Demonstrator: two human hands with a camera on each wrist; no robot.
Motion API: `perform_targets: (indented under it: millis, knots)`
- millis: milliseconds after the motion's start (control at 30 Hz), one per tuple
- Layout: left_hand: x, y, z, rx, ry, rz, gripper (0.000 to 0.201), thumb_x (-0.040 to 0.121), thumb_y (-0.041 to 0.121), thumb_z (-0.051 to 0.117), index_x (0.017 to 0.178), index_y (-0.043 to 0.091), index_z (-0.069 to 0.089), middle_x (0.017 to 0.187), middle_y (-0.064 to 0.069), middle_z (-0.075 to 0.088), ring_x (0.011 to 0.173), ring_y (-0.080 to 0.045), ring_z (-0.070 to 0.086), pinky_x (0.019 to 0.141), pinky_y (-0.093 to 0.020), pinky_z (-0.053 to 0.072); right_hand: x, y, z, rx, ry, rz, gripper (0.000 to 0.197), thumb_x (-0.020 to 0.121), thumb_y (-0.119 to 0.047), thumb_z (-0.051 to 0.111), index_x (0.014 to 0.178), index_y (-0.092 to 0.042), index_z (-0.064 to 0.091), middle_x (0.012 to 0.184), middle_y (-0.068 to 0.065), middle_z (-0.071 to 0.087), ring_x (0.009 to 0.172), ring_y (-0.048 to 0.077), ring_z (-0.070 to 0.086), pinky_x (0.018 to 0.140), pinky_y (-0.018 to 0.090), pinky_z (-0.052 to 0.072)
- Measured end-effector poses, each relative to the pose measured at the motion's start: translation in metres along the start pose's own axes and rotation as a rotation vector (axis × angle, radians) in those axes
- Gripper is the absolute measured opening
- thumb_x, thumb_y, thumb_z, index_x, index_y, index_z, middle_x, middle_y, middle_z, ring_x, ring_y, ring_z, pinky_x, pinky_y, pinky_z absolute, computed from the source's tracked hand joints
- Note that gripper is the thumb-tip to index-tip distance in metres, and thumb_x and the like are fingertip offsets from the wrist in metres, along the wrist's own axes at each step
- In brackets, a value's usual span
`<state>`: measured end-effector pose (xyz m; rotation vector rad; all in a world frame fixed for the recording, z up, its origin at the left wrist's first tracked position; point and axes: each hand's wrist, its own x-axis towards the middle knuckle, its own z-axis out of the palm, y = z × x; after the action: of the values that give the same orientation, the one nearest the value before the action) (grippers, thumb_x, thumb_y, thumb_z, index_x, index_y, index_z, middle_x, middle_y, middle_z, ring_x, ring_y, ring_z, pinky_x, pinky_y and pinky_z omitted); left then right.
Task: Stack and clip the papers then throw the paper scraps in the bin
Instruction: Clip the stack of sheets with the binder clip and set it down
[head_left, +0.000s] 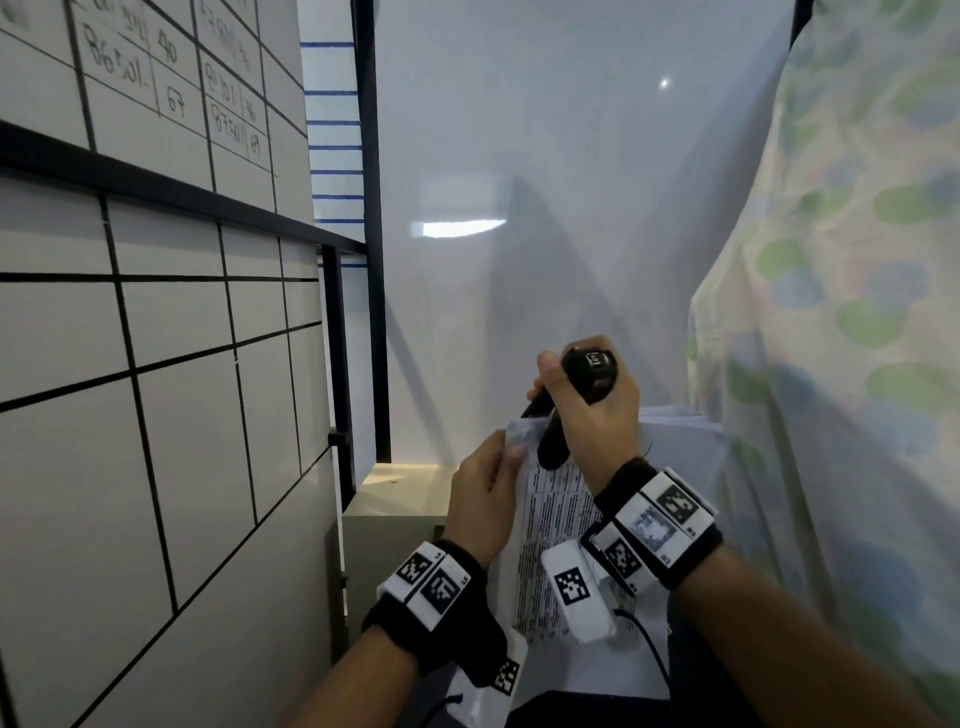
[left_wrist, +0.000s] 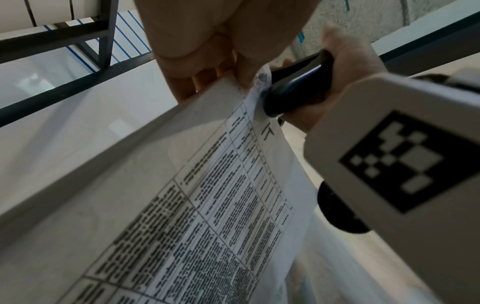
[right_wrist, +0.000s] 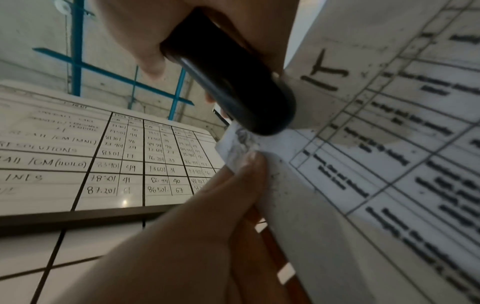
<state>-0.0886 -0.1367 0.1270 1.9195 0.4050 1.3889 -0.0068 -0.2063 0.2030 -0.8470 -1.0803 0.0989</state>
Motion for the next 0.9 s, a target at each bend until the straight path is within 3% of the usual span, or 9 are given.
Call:
perform_targets:
  millis: [100, 200, 267, 333, 433, 500, 633, 733, 900]
  knots:
    - [-0.001, -0.003, 0.003, -0.028, -0.031, -0.037, 0.048, 0.089, 0.045, 0.042, 0.100, 0.004, 0.063, 0.095, -0.018, 0.072, 0.092, -0.033, 0.067, 0.082, -0.048, 0.052, -0.001, 0.000, 0.004, 0.009, 0.011, -0.003, 0.022, 0.083, -0.025, 0.067, 0.071, -0.018, 0.049, 0.068, 0.019, 0.054, 0.056, 0.023, 0.061, 0.057, 0.032, 0.055]
    - [-0.003, -0.004, 0.006, 0.012, -0.053, -0.047, 0.051, 0.091, 0.045, 0.041, 0.088, -0.004, 0.055, 0.081, -0.025, 0.064, 0.071, -0.021, 0.058, 0.070, -0.043, 0.049, -0.003, 0.000, 0.007, 0.060, 0.033, 0.013, 0.023, 0.079, -0.028, 0.066, 0.069, -0.016, 0.049, 0.062, 0.016, 0.053, 0.052, 0.022, 0.058, 0.054, 0.029, 0.054]
    - [-0.006, -0.004, 0.006, 0.028, -0.073, -0.064, 0.031, 0.096, 0.028, 0.044, 0.076, 0.005, 0.047, 0.062, -0.011, 0.050, 0.056, -0.001, 0.042, 0.055, -0.025, 0.039, -0.005, 0.000, 0.007, 0.150, 0.053, 0.054, 0.023, 0.078, -0.027, 0.065, 0.068, -0.015, 0.049, 0.055, 0.010, 0.052, 0.049, 0.022, 0.056, 0.052, 0.030, 0.053]
    - [-0.009, -0.002, 0.006, 0.047, -0.096, -0.070, 0.024, 0.098, 0.016, 0.044, 0.074, 0.018, 0.043, 0.059, 0.006, 0.041, 0.049, 0.001, 0.039, 0.049, -0.012, 0.031, -0.006, 0.001, 0.006, 0.215, 0.067, 0.091, 0.024, 0.078, -0.026, 0.065, 0.068, -0.012, 0.049, 0.050, 0.006, 0.052, 0.046, 0.022, 0.054, 0.051, 0.031, 0.052]
    - [-0.013, 0.000, 0.005, 0.088, -0.128, -0.010, 0.021, 0.098, 0.018, 0.043, 0.080, 0.027, 0.045, 0.060, 0.008, 0.045, 0.052, -0.001, 0.042, 0.050, -0.012, 0.032, -0.007, 0.001, 0.005, 0.202, 0.096, 0.099, 0.024, 0.076, -0.026, 0.066, 0.067, -0.012, 0.049, 0.049, 0.008, 0.051, 0.043, 0.022, 0.053, 0.049, 0.029, 0.052]
    - [-0.014, 0.001, 0.004, 0.129, -0.150, 0.034, 0.014, 0.098, 0.025, 0.041, 0.088, 0.032, 0.047, 0.063, 0.000, 0.053, 0.056, -0.004, 0.044, 0.051, -0.015, 0.031, -0.007, 0.000, 0.004, 0.189, 0.114, 0.110, 0.023, 0.075, -0.026, 0.066, 0.066, -0.015, 0.049, 0.050, 0.010, 0.050, 0.041, 0.022, 0.052, 0.045, 0.026, 0.050]
    - [-0.013, 0.003, 0.004, 0.279, -0.169, 0.087, 0.023, 0.099, 0.030, 0.038, 0.107, 0.015, 0.054, 0.074, -0.006, 0.063, 0.060, -0.009, 0.055, 0.052, -0.014, 0.034, -0.005, 0.000, 0.002, 0.184, 0.146, 0.177, 0.025, 0.074, -0.027, 0.068, 0.065, -0.015, 0.048, 0.046, 0.005, 0.050, 0.036, 0.019, 0.051, 0.041, 0.026, 0.048]
    - [-0.013, 0.004, 0.005, 0.389, -0.196, 0.138, 0.031, 0.099, 0.029, 0.037, 0.117, 0.009, 0.052, 0.088, -0.012, 0.071, 0.077, -0.025, 0.066, 0.059, -0.022, 0.036, -0.005, -0.001, 0.000, 0.187, 0.189, 0.227, 0.025, 0.080, -0.015, 0.068, 0.065, -0.013, 0.048, 0.044, 0.003, 0.048, 0.034, 0.018, 0.049, 0.041, 0.023, 0.046]
    - [-0.013, 0.004, 0.007, 0.466, -0.270, 0.191, 0.048, 0.091, 0.038, 0.032, 0.120, 0.005, 0.051, 0.090, -0.018, 0.071, 0.080, -0.034, 0.066, 0.062, -0.031, 0.040, -0.004, 0.002, -0.003, 0.123, 0.284, 0.244, 0.023, 0.080, -0.002, 0.059, 0.062, -0.012, 0.047, 0.048, 0.007, 0.043, 0.031, 0.016, 0.044, 0.039, 0.021, 0.041]
